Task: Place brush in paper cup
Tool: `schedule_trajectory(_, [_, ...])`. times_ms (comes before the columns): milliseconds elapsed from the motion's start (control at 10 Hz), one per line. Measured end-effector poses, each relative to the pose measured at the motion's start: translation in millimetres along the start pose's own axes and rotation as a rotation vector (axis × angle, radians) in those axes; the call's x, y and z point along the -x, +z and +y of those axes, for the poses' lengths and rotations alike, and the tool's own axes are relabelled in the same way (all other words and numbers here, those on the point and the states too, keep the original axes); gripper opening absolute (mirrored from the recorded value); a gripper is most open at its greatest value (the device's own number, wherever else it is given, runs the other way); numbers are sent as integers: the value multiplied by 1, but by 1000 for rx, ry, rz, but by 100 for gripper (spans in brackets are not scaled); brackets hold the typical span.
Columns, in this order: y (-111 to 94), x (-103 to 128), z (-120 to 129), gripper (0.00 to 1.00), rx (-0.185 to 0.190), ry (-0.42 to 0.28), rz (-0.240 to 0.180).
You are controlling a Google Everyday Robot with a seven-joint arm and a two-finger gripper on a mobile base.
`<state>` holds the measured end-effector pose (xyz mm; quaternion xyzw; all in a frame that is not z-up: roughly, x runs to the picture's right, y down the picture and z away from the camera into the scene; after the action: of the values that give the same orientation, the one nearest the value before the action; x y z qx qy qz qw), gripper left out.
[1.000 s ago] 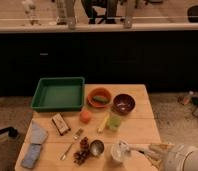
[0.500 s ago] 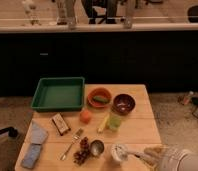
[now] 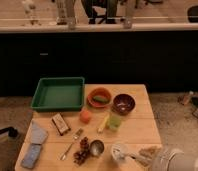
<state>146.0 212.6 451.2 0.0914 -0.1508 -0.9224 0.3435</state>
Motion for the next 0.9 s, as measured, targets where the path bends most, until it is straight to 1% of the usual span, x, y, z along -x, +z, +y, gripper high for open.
schedule_trajectory(600, [14, -10, 8, 0, 8, -28, -30])
schedule_trajectory(900, [23, -7, 8, 0, 2, -37, -56])
